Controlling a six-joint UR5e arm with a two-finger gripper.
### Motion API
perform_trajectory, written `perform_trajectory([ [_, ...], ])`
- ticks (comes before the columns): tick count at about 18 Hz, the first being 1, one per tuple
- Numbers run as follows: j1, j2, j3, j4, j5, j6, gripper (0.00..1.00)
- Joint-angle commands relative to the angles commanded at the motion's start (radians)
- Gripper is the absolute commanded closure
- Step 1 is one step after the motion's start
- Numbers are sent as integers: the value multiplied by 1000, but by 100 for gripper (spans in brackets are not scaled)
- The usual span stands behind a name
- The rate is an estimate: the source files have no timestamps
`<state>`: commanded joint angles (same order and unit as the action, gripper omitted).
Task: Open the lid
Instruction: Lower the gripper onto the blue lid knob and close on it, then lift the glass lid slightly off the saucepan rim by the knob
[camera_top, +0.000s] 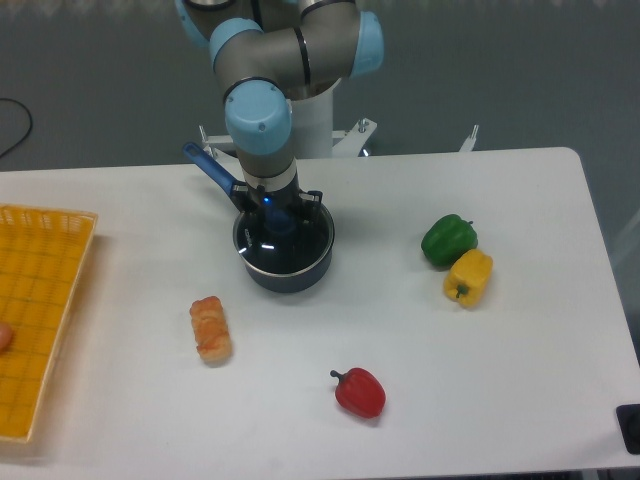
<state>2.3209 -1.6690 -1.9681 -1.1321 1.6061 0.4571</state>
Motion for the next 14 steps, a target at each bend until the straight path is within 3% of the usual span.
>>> perform_trajectory([
  [14,17,0,38,-12,-8,66,33],
])
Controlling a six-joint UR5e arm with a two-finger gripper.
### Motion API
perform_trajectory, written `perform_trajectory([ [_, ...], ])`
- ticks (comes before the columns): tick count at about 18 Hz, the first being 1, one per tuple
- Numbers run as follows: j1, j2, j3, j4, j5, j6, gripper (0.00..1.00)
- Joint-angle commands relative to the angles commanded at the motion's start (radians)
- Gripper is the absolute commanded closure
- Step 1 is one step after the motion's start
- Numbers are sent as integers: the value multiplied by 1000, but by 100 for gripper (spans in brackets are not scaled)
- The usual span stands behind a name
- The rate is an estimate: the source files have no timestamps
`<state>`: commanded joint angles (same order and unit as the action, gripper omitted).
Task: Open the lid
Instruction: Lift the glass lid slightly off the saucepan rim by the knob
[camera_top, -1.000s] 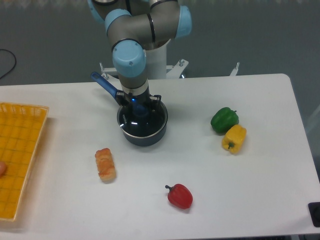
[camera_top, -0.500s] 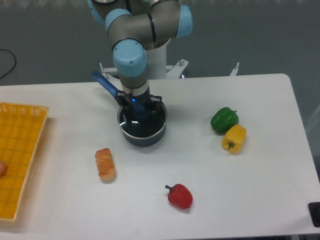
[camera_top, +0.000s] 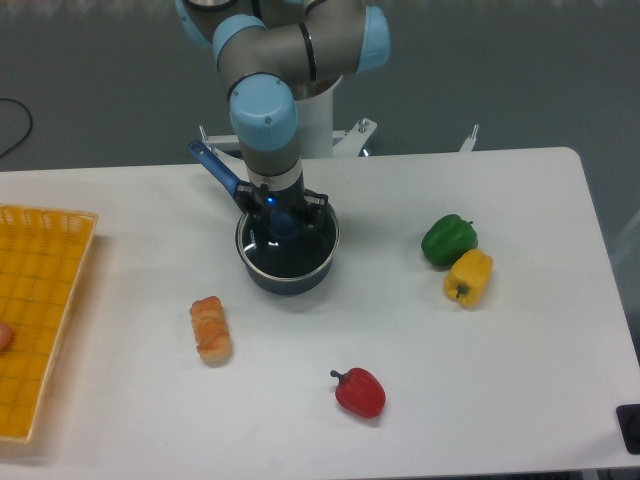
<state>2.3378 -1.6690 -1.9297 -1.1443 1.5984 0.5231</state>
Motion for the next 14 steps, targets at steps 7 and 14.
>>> perform_trajectory([
  [7,6,2,14,-2,-5,44,39],
  [14,17,0,57,-20,-31,51,41],
])
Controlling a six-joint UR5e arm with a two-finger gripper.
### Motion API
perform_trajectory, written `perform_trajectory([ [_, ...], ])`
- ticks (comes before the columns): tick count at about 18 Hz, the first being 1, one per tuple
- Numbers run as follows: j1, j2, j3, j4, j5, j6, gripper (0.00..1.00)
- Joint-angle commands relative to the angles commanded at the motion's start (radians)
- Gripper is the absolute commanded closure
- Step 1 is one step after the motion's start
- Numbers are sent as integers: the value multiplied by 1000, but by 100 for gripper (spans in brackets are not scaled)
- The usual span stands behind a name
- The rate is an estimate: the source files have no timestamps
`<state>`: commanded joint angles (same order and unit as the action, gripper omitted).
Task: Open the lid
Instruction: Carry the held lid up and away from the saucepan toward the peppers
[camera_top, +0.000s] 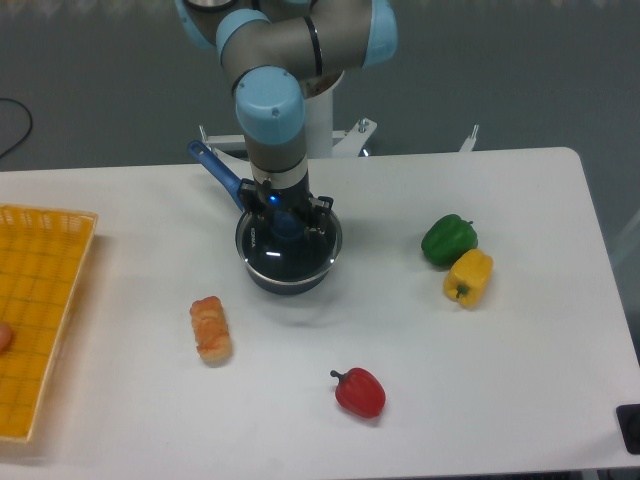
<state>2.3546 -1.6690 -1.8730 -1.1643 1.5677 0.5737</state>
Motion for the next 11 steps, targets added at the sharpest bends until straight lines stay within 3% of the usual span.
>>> perform_trajectory([
  [4,14,-25,29,-6,5,49,43],
  [9,61,-61,156,-109,2,158,43],
  [11,69,-64,169,-109,0,190,43],
])
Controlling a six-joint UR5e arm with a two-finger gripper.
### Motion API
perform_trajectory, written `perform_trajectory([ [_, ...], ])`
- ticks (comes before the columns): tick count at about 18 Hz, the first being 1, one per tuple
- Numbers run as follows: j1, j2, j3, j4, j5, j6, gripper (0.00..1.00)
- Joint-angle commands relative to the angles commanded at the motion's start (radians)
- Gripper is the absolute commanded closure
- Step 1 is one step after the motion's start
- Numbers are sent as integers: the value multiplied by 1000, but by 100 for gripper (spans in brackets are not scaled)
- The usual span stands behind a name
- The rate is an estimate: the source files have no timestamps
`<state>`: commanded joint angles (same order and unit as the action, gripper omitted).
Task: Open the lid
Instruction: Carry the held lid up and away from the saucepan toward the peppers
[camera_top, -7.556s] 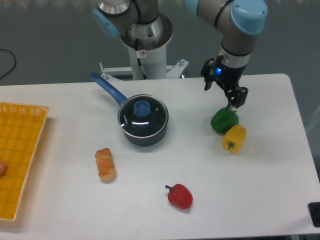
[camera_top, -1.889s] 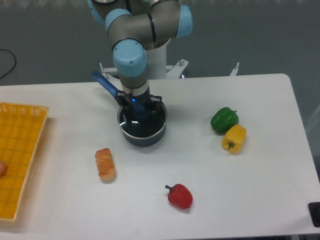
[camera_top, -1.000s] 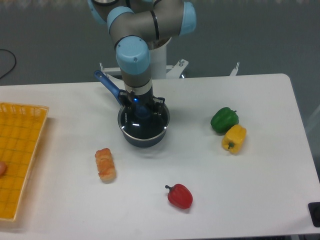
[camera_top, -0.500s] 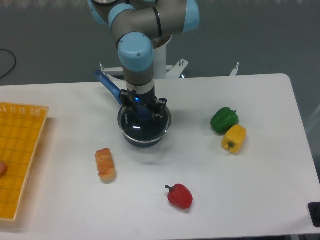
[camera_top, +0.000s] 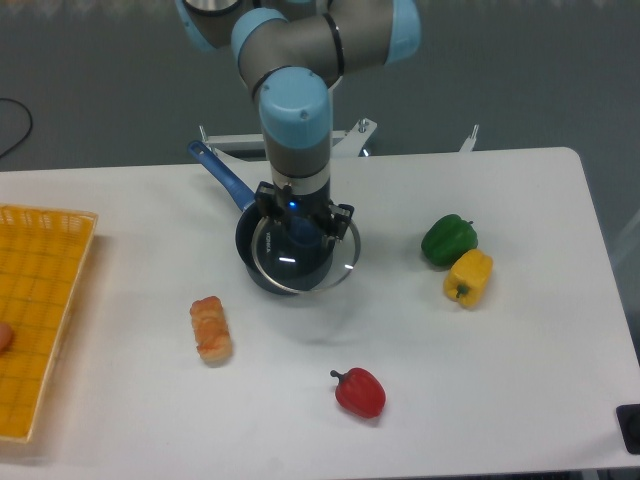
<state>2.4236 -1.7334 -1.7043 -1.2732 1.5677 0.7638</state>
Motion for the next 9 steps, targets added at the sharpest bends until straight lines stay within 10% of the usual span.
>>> perform_trajectory([
  [9,60,-34,58,9,-3,222,43],
])
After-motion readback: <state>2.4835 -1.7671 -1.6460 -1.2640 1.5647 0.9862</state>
